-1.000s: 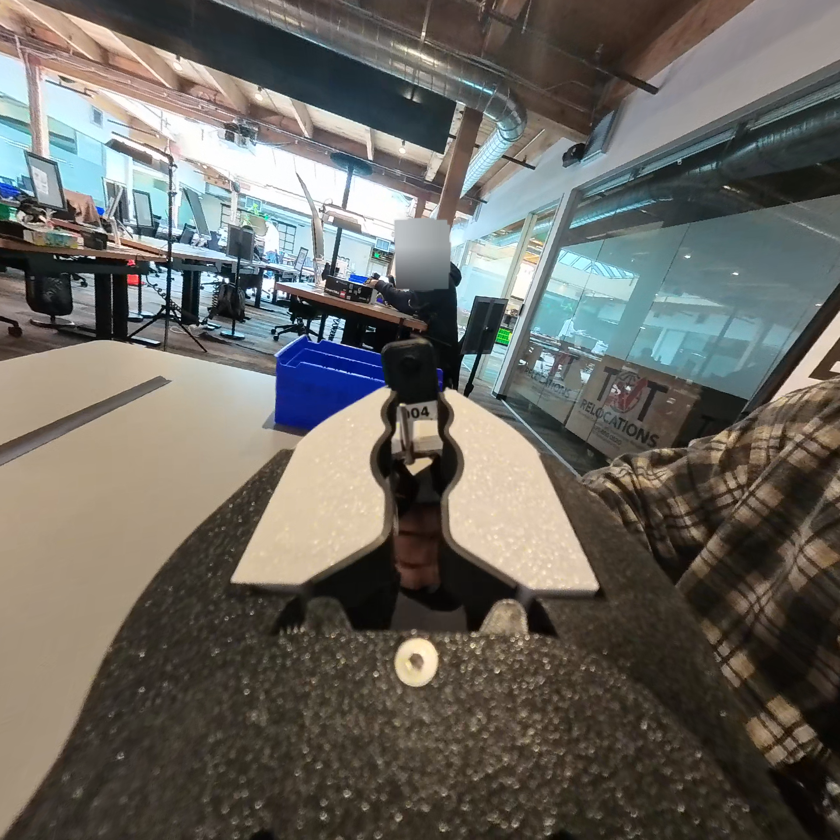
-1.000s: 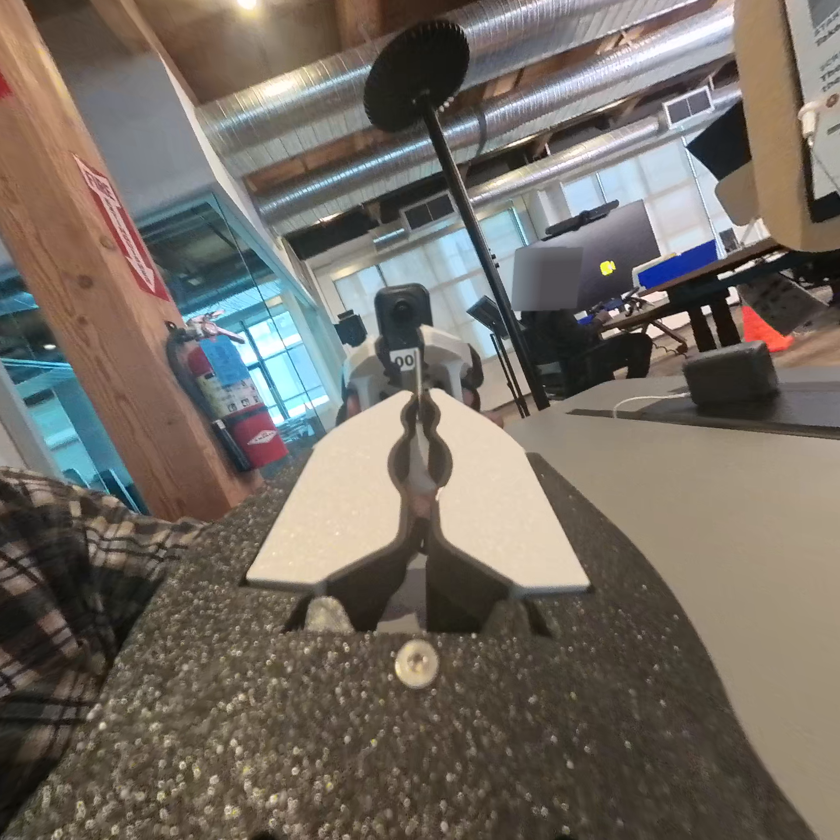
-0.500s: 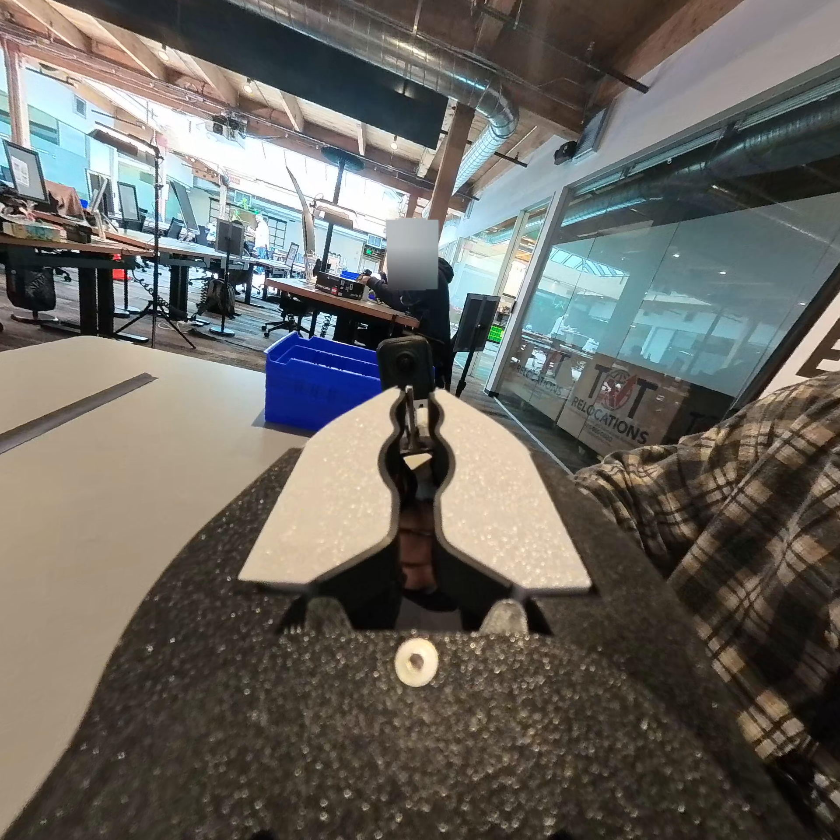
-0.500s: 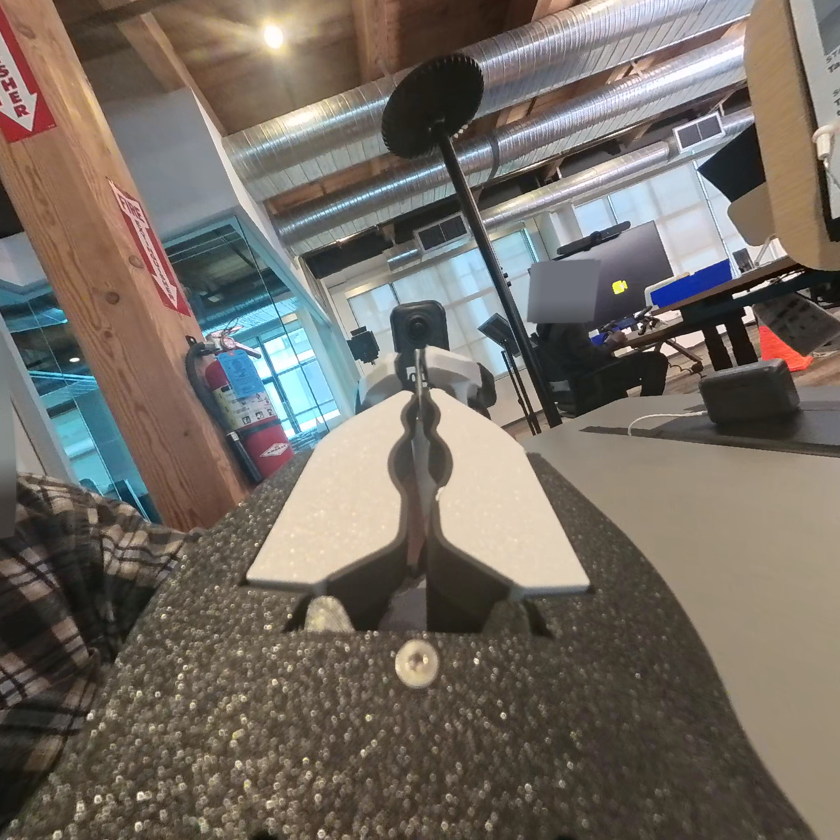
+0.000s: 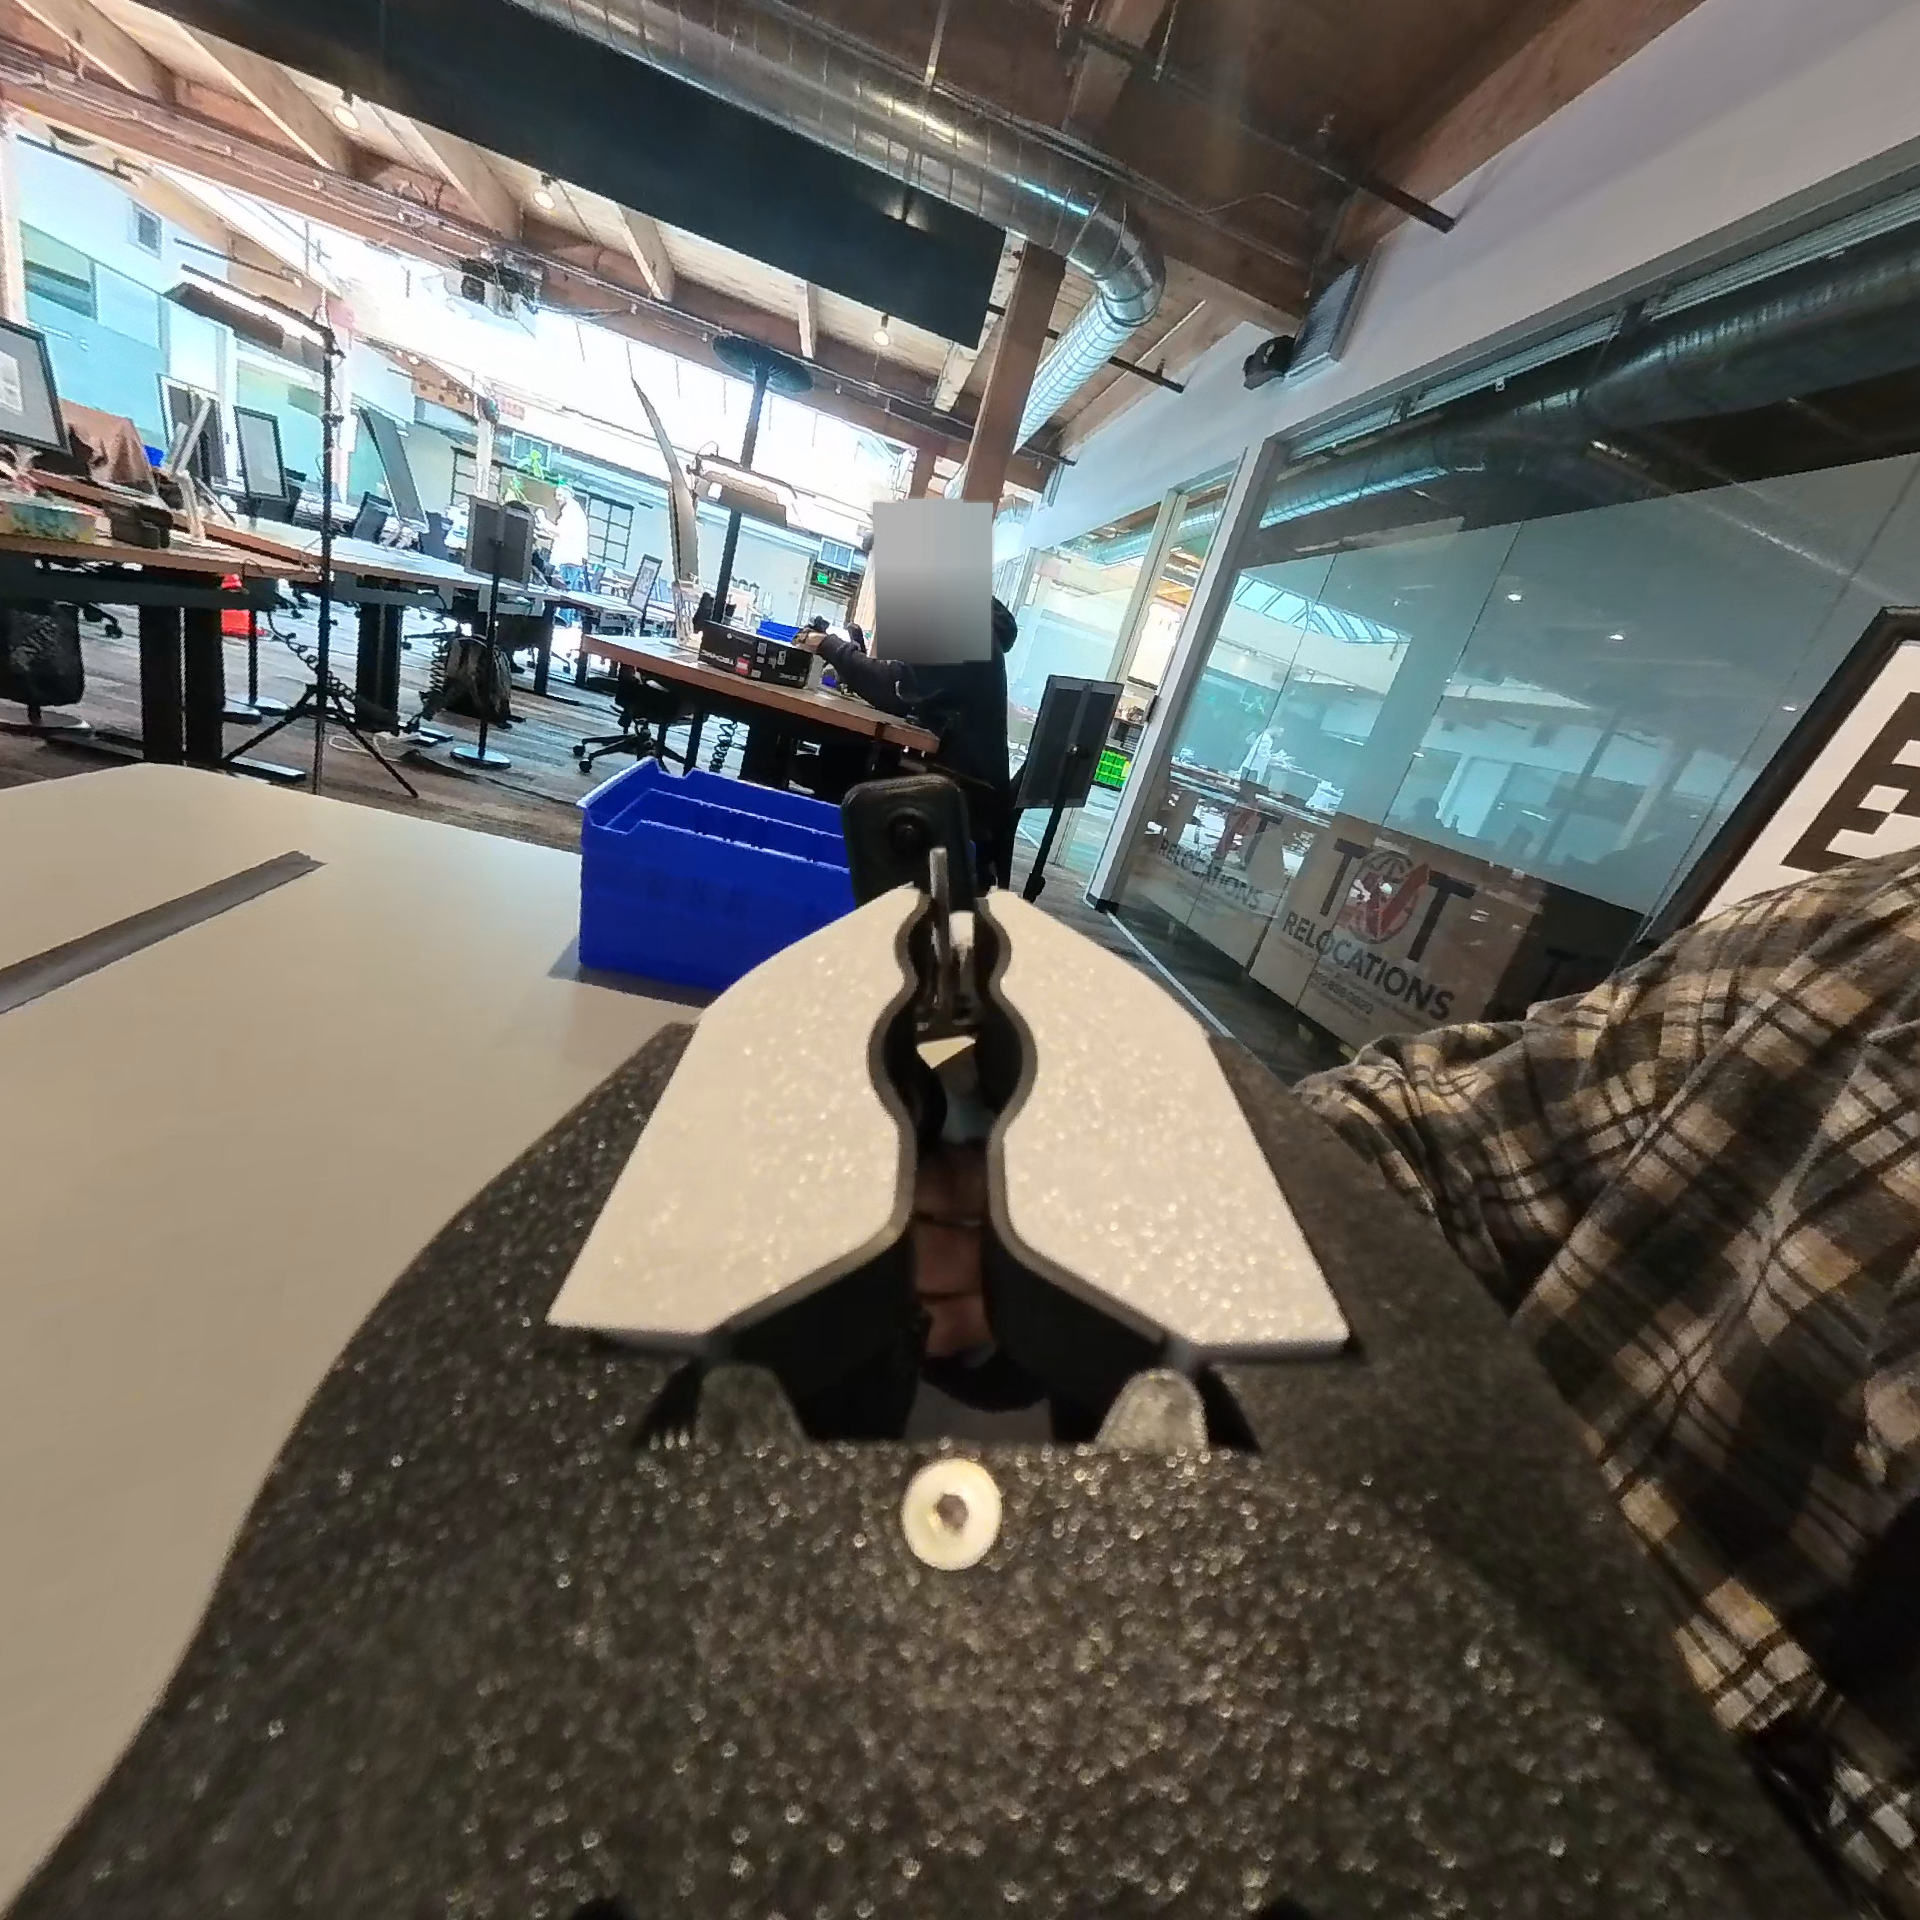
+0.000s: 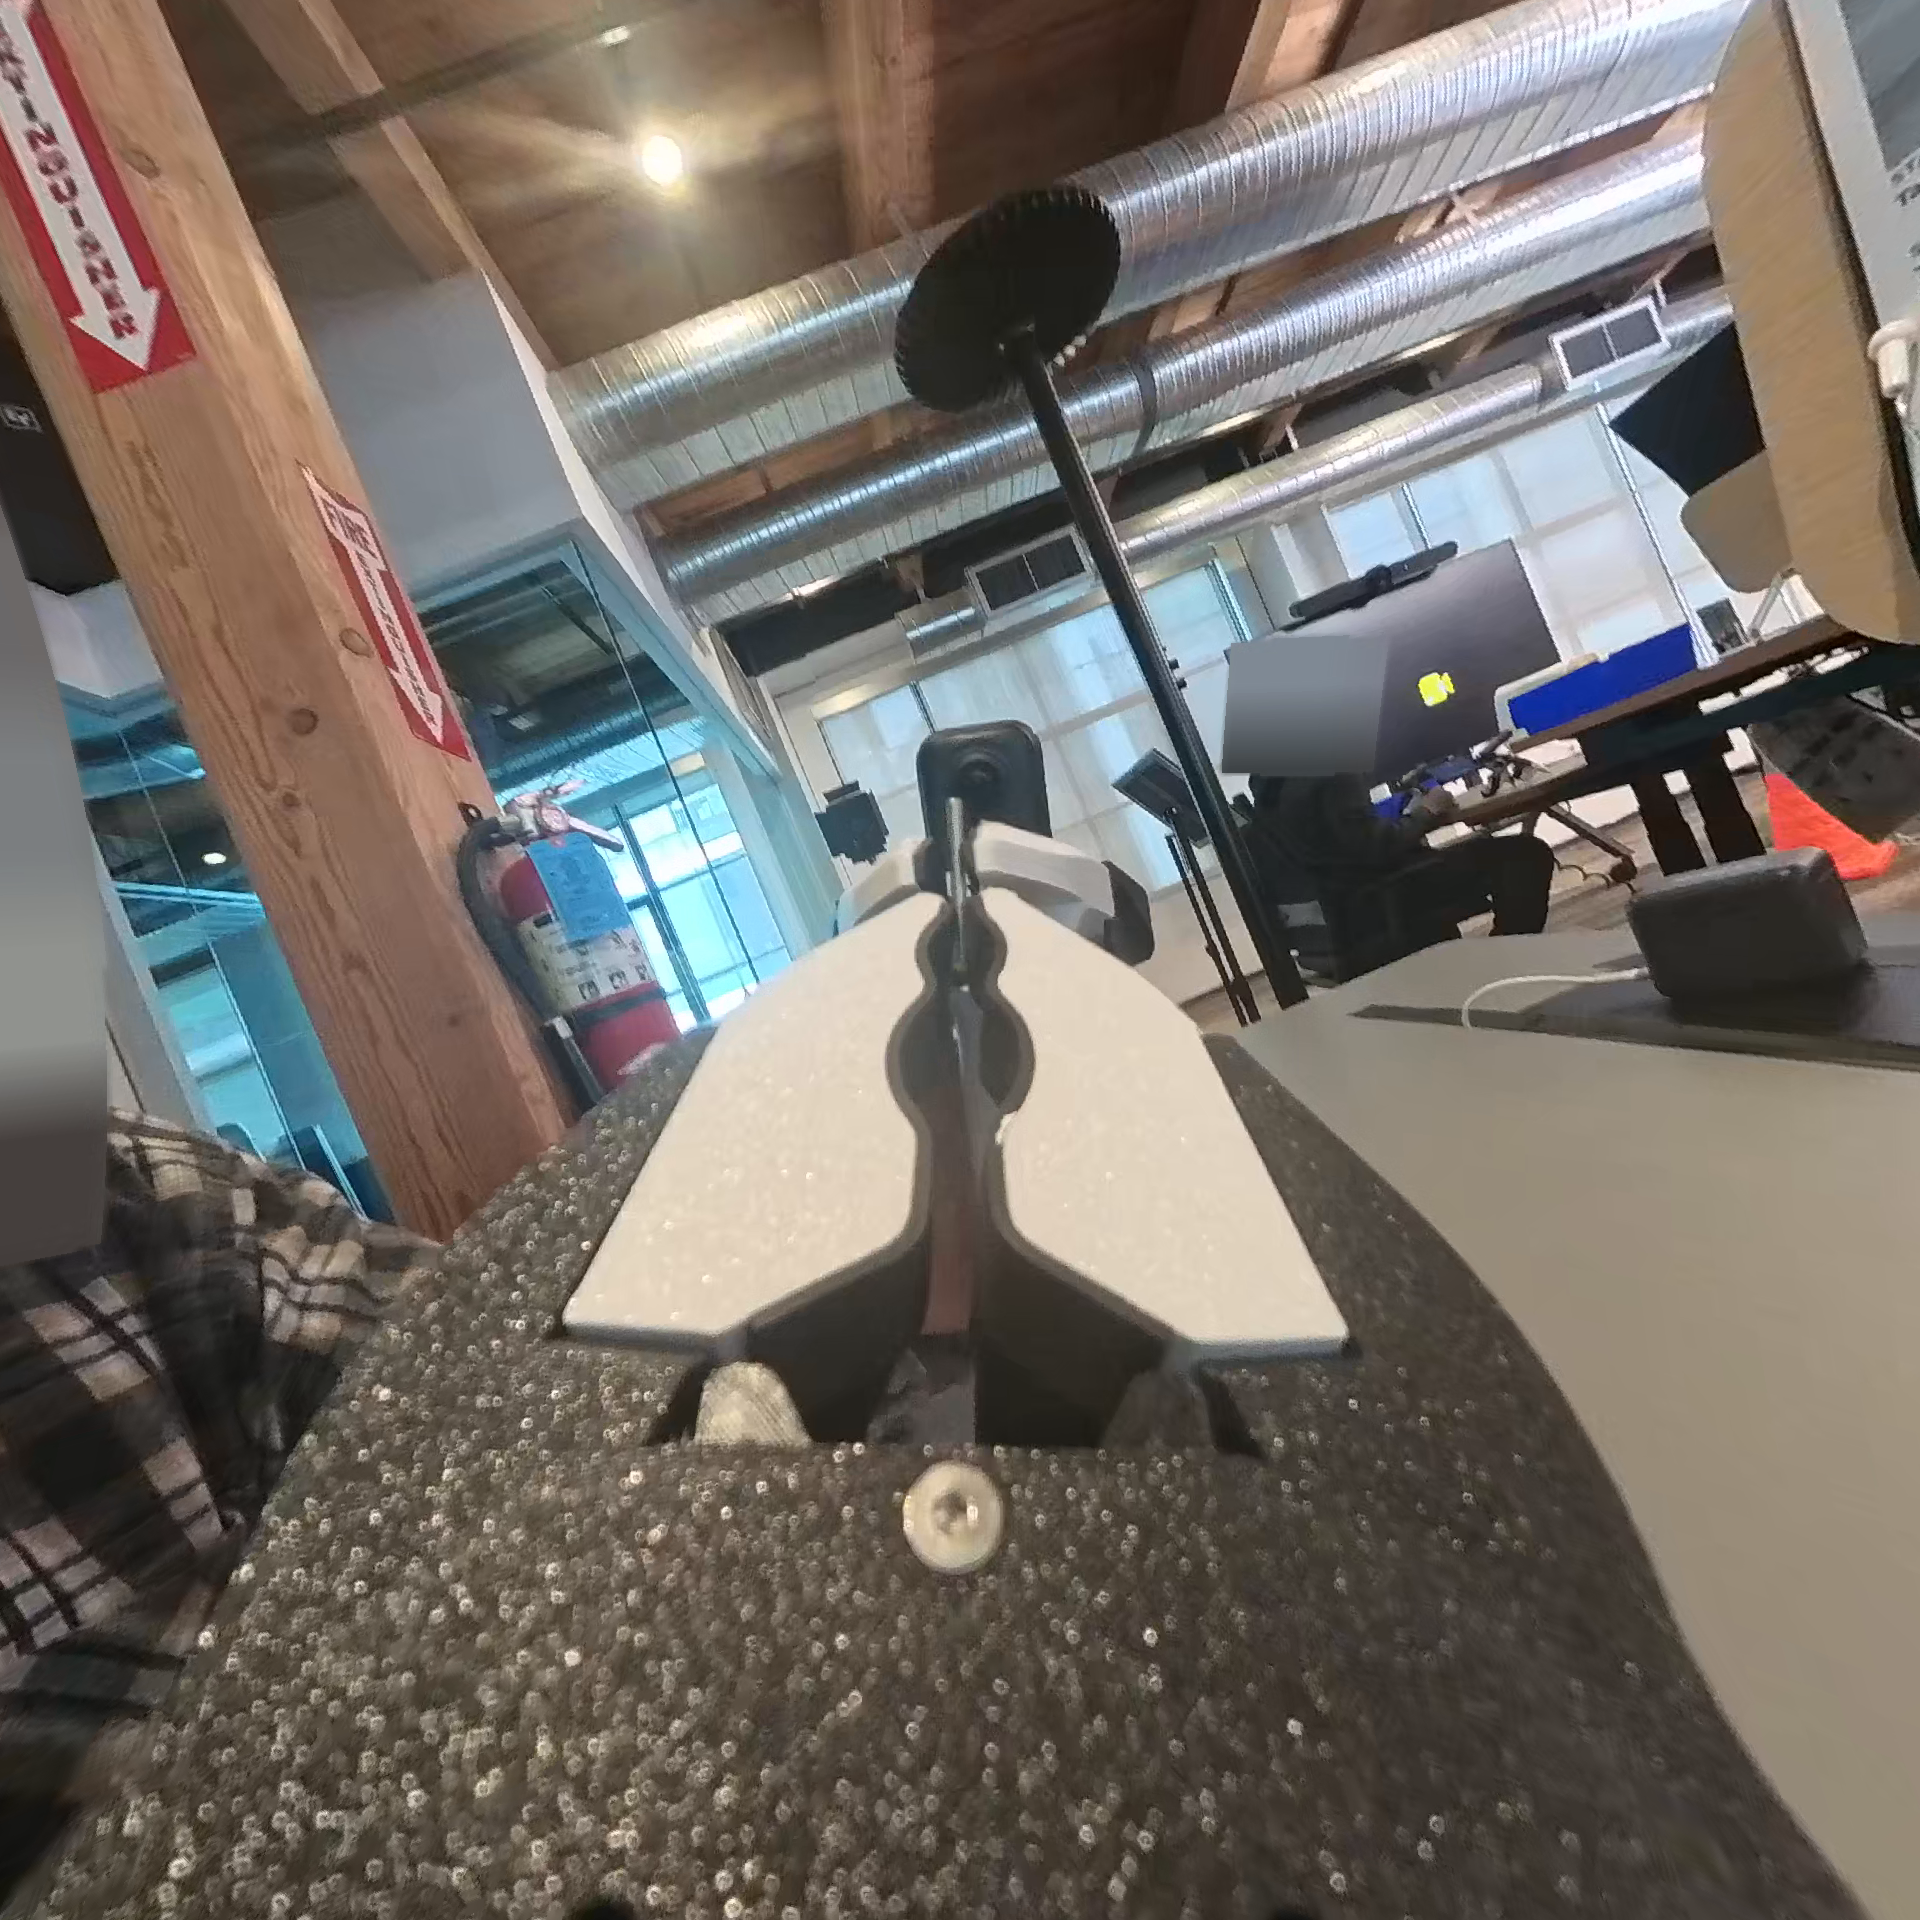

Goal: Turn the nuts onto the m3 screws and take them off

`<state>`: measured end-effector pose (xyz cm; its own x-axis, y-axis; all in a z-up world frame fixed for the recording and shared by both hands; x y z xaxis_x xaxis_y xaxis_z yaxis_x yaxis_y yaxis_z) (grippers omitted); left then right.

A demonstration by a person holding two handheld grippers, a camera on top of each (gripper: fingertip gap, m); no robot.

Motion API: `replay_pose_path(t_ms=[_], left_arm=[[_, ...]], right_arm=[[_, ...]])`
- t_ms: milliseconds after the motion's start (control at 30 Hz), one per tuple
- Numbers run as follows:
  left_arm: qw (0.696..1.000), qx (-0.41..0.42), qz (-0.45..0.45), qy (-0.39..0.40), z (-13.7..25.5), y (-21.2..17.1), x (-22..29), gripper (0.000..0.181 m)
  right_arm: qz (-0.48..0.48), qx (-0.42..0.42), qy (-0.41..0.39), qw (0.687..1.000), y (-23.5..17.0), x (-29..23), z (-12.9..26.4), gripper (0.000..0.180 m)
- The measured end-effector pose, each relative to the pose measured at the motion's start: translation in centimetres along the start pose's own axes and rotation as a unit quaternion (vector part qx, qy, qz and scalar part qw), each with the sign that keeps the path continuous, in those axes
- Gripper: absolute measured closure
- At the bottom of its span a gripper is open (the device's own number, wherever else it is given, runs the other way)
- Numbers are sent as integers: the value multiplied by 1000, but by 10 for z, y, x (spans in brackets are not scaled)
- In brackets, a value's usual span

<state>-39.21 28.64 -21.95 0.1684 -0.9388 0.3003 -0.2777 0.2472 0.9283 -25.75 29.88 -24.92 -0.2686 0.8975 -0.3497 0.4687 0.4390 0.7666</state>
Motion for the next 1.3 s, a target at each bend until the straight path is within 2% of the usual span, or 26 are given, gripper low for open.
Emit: replay_pose_path(t_ms=[700,867,933,1067,1300], left_arm=[[1000,1,-8,1,0,1,1,179],[1000,-6,-27,10,2,1,3,179],[1000,-2,-29,11,4,3,2,179],[999,-13,-40,18,8,3,0,179],[997,-59,-55,15,3,-11,-3,179]], right_arm=[[-2,-4,9,1000,-1,-1,-2,178],[4,-20,11,1000,0,0,-2,177],[11,-40,4,999,0,1,-1,172],[52,-83,-19,995,8,0,5,164],[198,-144,-48,968,33,-19,11,170]])
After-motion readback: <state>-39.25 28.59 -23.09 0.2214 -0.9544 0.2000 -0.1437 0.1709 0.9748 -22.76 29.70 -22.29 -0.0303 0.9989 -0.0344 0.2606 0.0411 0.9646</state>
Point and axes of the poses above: each gripper's, where its closed fingertips meet, z back along the fingers, y out of its top, x = y × z across the jaws, the point moved 8 cm from there along z, back along the fingers, and after that the axes turned 4 degrees about y, right-handed, at the moved point
